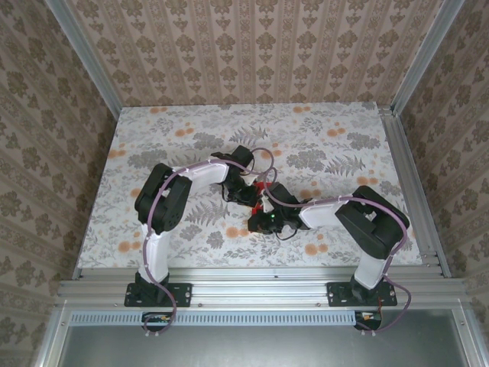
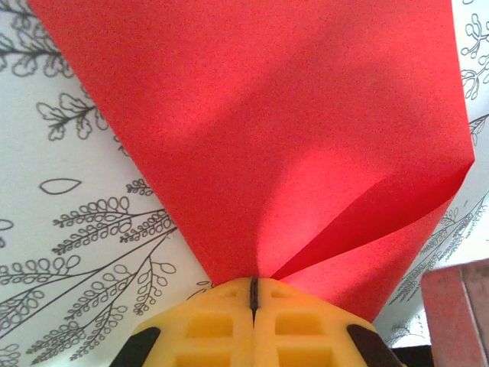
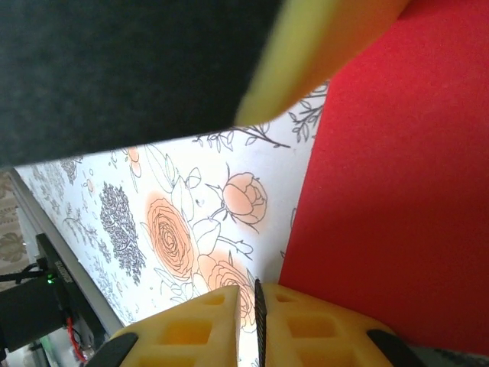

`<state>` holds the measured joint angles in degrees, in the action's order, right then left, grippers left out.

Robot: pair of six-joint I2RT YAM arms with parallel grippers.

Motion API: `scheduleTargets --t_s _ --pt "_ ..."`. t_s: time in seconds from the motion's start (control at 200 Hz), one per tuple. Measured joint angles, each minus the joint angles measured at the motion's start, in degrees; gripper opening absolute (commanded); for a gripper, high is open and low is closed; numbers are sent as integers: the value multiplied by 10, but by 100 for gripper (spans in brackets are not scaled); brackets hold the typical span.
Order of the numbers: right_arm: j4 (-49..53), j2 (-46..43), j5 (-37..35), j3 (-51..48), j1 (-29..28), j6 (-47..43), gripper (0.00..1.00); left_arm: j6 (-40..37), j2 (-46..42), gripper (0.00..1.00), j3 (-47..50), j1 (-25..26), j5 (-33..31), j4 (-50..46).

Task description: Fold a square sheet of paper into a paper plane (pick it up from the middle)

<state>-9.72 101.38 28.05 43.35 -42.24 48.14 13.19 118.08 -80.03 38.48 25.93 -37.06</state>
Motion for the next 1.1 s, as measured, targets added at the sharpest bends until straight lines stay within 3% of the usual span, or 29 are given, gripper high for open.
scheduleTargets --t_s 0.455,0.745,1.1 --pt "100 -26 -7 15 -28 -15 18 -1 1 2 1 -3 7 1" --pt "133 -57 -25 30 14 -19 17 -4 2 2 1 -3 9 2" --pt "147 -3 -39 67 35 -45 17 -5 2 2 2 -4 12 2"
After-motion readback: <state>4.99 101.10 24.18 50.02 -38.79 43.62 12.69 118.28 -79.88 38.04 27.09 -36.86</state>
